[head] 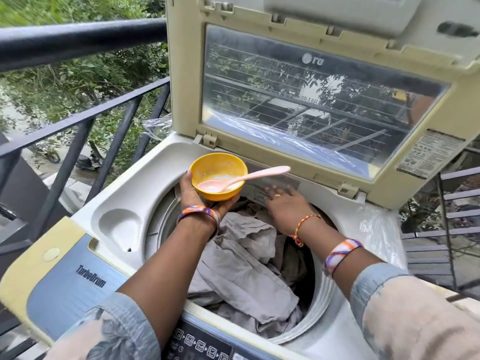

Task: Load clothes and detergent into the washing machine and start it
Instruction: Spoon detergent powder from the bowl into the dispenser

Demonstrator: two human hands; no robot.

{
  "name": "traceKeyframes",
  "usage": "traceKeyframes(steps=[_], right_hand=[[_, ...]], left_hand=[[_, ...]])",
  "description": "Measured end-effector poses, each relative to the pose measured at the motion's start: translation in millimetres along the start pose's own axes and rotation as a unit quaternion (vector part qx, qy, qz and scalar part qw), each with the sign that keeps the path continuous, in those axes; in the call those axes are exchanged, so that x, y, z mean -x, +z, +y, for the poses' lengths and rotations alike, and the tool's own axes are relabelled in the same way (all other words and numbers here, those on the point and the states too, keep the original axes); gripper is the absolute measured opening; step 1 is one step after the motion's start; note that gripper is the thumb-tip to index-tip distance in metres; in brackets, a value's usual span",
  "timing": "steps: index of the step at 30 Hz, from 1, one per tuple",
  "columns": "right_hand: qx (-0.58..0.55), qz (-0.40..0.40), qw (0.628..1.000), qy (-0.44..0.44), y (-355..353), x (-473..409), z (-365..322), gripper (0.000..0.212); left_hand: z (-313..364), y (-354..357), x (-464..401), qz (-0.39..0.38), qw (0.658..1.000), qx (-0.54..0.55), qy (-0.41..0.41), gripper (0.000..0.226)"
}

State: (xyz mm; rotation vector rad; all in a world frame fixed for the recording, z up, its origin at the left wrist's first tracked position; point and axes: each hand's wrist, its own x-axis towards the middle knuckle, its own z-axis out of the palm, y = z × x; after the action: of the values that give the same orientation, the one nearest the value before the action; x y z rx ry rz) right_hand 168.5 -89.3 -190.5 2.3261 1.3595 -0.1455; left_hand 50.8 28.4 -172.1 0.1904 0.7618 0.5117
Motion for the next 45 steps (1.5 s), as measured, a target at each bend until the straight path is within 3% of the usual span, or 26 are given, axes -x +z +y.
traceKeyframes(steps=[3,6,7,9,12,15,17,19,22,29,33,36,40,45], right_hand=[[-0.176,-0.023,0.984,0.022,-16.0,24.8,-13.1,0.022],[-0.341,0.002,0.940,0.013,-20.1,52.3,-17.1,0.033],[-0.418,0.023,0.908,0.022,-20.7,61.1,-18.9,0.037],[-0.583,0.054,0.808,0.058,-21.3,75.8,-23.9,0.045],[-0.715,0.081,0.684,0.115,-22.9,94.7,-27.6,0.041],[-0.781,0.101,0.595,0.162,-21.7,117.6,-27.2,0.027],[-0.794,0.142,0.555,0.204,-13.4,138.0,-24.8,0.021],[-0.786,0.179,0.537,0.246,-3.4,160.6,-20.8,0.016],[-0.777,0.230,0.512,0.285,8.1,198.8,-11.0,0.009],[-0.730,0.332,0.456,0.386,19.4,290.2,27.2,0.026],[-0.725,0.351,0.414,0.424,38.0,341.3,48.1,0.027],[-0.730,0.356,0.381,0.442,65.6,379.4,62.5,0.026],[-0.727,0.366,0.347,0.466,122.0,426.7,77.2,0.025],[-0.722,0.334,0.323,0.513,223.7,485.0,82.1,0.022]], left_hand=[[-2.1,1.4,2.7,-0.012,1.000,-0.001,-0.009,0.046],[-6.9,3.8,9.0,-0.029,0.999,-0.037,-0.026,0.046],[-9.7,4.5,11.3,-0.036,0.998,-0.053,-0.030,0.046],[-14.8,4.7,12.9,-0.053,0.993,-0.101,-0.033,0.047],[-25.2,4.6,15.1,-0.095,0.970,-0.221,-0.042,0.052],[-42.0,5.7,22.1,-0.147,0.928,-0.339,-0.046,0.052],[-57.4,6.1,27.2,-0.174,0.900,-0.397,-0.053,0.059],[-72.5,7.1,36.3,-0.199,0.874,-0.440,-0.060,0.057],[-97.3,13.7,60.7,-0.258,0.819,-0.510,-0.049,0.035],[-166.5,38.3,130.9,-0.386,0.708,-0.590,-0.041,0.028],[-206.5,40.5,160.9,-0.436,0.627,-0.644,0.053,0.030],[-233.4,39.0,182.7,-0.447,0.589,-0.659,0.135,0.043],[-290.8,29.8,211.9,-0.466,0.574,-0.651,0.172,0.038],[-400.1,-3.0,244.5,-0.421,0.579,-0.690,0.105,0.069]])
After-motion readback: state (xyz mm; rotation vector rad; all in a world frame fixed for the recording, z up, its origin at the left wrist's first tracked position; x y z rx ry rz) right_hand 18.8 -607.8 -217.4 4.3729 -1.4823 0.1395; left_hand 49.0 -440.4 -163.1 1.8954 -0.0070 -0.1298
